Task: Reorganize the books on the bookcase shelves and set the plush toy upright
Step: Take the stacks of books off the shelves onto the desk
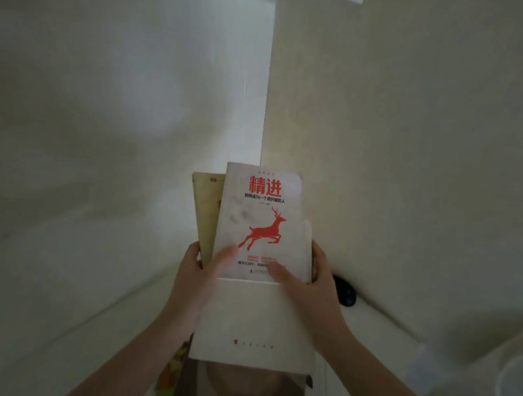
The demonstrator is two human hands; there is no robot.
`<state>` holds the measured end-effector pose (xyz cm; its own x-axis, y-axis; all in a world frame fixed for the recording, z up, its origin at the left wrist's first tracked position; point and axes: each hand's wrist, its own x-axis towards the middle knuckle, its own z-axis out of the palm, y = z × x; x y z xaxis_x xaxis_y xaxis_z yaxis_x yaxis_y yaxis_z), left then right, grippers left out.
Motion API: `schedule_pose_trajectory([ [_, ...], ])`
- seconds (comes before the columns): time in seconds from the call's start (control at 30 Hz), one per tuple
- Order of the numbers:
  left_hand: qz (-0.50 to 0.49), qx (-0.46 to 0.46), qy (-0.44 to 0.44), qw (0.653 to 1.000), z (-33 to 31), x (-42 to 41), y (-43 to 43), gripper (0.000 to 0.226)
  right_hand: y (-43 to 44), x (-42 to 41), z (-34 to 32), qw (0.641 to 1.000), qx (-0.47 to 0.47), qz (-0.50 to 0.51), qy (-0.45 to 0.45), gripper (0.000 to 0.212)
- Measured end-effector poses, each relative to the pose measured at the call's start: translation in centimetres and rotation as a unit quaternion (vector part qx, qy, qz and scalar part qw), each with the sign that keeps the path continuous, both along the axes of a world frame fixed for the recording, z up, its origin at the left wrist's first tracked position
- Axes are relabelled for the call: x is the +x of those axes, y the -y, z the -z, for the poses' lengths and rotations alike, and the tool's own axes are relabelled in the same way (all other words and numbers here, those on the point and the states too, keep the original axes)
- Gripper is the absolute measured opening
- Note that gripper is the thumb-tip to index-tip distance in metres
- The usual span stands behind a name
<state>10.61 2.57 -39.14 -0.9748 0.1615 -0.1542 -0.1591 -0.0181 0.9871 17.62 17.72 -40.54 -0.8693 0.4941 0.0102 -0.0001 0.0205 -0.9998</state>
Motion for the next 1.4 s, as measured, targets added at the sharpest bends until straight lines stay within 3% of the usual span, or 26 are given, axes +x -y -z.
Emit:
schedule_pose_trajectory([
  [0.17,0.014,-0.076,0.092,0.993,10.5,-0.6,-0.8,0.044,-1.1,-0.8,10.0,0.993,-0.001,-0.02,0.117,0.048],
  [0.23,0.039,-0.127,0.115,0.984,15.0,-0.5,-0.5,0.051,-1.2,-0.9,14.1,0.978,0.014,-0.026,0.206,0.055],
  [0.33,0.136,-0.302,0.103,0.938,20.8,-0.4,0.8,0.066,-1.3,-0.6,19.7,0.901,0.182,-0.08,0.386,0.086],
  [0.4,0.18,-0.38,0.12,0.899,23.3,-0.3,1.8,0.08,-1.3,0.0,21.2,0.86,0.258,-0.089,0.432,0.095],
  [0.5,0.199,-0.33,0.135,0.913,24.0,0.4,1.9,0.083,-1.2,0.1,21.9,0.872,0.251,-0.082,0.413,0.1],
  [0.6,0.178,-0.321,0.106,0.924,22.7,0.6,1.1,0.069,-1.2,-0.8,22.2,0.883,0.224,-0.069,0.406,0.1],
  [0.87,0.135,-0.329,0.111,0.928,22.3,1.1,1.0,0.069,-1.2,-0.9,22.2,0.863,0.269,-0.066,0.422,0.108],
  [0.97,0.111,-0.325,0.065,0.937,21.1,0.5,1.1,0.068,-0.4,-1.4,20.2,0.881,0.287,-0.075,0.368,0.112],
  [1.1,0.077,-0.236,0.042,0.968,16.9,-1.2,1.2,0.063,1.0,-3.3,14.9,0.924,0.274,-0.118,0.24,0.105],
  [1.23,0.041,-0.151,-0.015,0.988,10.0,-2.9,2.1,0.046,2.7,-5.5,8.1,0.957,0.207,-0.146,0.138,0.096],
  [1.4,0.019,-0.134,-0.121,0.983,-0.1,-2.6,5.7,0.027,6.0,-7.1,-0.7,0.965,0.182,-0.185,0.045,0.09],
])
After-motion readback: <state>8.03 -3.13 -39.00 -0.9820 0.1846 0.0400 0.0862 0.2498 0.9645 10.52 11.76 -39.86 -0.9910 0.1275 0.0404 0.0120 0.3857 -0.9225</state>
